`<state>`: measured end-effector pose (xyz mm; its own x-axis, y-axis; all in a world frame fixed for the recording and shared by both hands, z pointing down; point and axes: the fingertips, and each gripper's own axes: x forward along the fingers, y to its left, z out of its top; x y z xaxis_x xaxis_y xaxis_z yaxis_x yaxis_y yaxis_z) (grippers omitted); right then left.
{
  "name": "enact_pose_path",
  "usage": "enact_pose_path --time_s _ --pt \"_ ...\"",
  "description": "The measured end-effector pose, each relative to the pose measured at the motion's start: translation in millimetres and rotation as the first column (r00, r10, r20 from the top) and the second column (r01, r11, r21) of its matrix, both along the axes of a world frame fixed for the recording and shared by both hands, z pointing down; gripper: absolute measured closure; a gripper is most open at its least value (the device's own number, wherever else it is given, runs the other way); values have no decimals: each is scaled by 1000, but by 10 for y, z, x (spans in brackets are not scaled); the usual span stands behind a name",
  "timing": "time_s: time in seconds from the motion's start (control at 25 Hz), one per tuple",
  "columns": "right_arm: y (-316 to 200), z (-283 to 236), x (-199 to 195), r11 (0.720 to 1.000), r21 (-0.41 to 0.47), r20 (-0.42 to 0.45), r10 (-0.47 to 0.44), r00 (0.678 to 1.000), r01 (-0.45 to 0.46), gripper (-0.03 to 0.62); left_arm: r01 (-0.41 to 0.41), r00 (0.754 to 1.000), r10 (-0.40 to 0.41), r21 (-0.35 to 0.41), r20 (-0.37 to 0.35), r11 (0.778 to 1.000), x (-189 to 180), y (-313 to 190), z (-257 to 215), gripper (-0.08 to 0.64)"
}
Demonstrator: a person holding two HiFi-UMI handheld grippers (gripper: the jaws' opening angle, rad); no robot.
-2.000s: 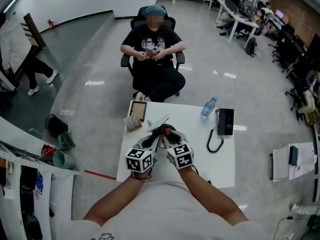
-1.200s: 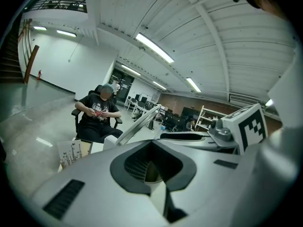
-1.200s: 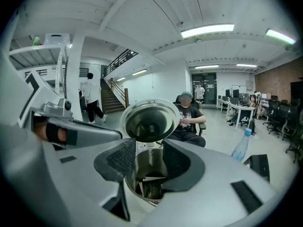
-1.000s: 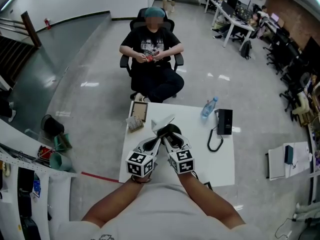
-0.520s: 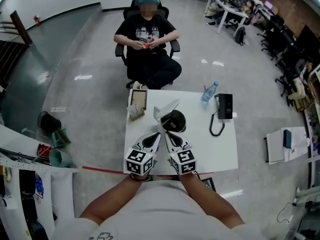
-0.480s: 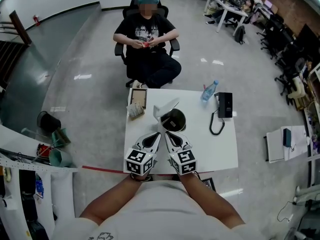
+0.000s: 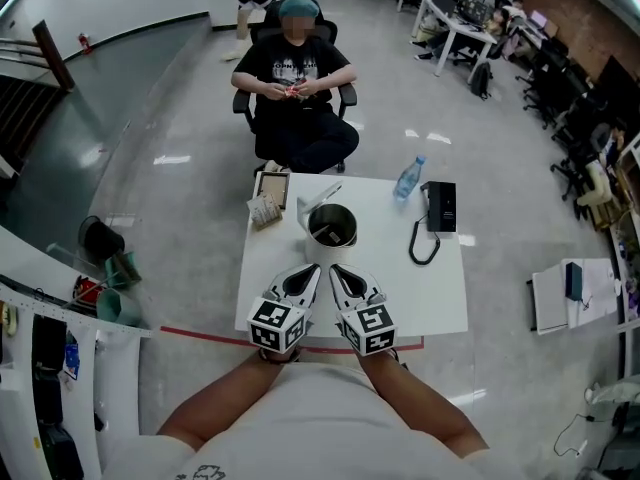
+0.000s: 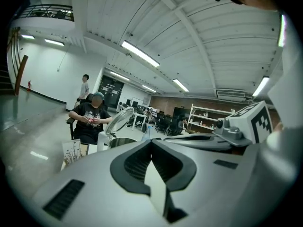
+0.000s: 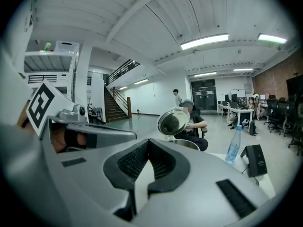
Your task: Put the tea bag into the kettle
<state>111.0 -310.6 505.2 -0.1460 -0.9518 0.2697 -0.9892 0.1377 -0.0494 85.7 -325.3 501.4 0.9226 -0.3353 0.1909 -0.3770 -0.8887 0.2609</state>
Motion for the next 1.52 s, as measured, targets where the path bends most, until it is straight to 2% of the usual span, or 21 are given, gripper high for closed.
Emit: enact_pose_path --time_s 0.12,0.28,0.56,0.96,1.52 --pt "271 -11 -22 999 19 -10 -26 1000 27 580 41 999 -41 36 4 999 -30 256 6 551" --pt "684 -11 -50 998 10 5 -54 999 54 580 79 997 -79 18 6 997 -73 644 35 551" --pt "1223 -43 -103 997 16 19 -77 997 76 580 105 994 -104 43 -16 994 -139 1200 -93 551" --pt "1644 -116 -232 995 34 14 -92 996 91 581 114 993 -113 31 -21 993 -240 1613 -109 551" --pt "1905 -105 -459 993 31 27 -112 993 111 580 142 989 -141 19 -32 990 -493 1878 -47 551"
